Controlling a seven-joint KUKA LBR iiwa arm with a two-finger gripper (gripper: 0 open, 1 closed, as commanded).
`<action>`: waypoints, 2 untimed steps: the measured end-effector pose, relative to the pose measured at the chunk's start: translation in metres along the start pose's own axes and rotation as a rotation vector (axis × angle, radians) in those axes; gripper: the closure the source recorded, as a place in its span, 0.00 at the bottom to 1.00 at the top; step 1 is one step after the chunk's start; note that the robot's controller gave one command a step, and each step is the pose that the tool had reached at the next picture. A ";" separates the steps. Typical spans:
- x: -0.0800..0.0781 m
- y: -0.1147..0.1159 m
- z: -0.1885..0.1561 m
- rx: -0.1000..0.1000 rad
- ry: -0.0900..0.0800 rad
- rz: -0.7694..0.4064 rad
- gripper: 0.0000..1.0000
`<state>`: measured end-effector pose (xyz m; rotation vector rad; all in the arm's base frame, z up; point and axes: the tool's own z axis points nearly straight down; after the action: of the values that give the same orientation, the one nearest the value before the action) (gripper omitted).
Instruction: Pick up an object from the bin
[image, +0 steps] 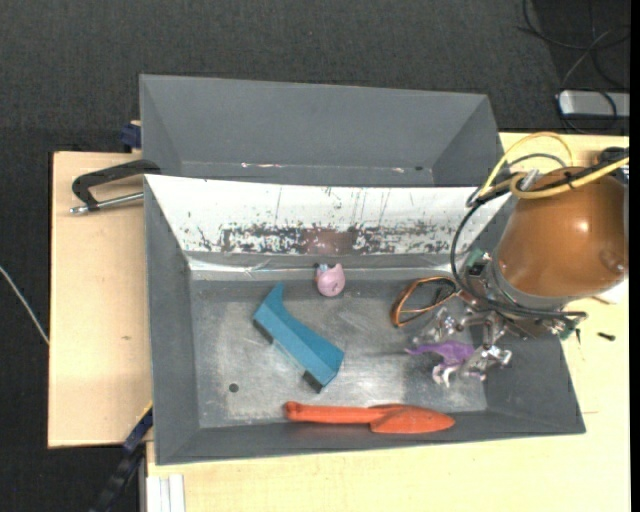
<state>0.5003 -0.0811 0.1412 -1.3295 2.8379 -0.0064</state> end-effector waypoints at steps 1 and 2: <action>0.012 -0.003 -0.014 -0.018 0.007 -0.049 1.00; -0.018 -0.004 0.067 -0.003 0.006 0.359 1.00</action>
Offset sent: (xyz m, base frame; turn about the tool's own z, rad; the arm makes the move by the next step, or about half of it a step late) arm 0.0125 0.0115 -0.0712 0.3589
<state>0.5152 -0.0703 0.0742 -0.8030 3.0350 -0.0039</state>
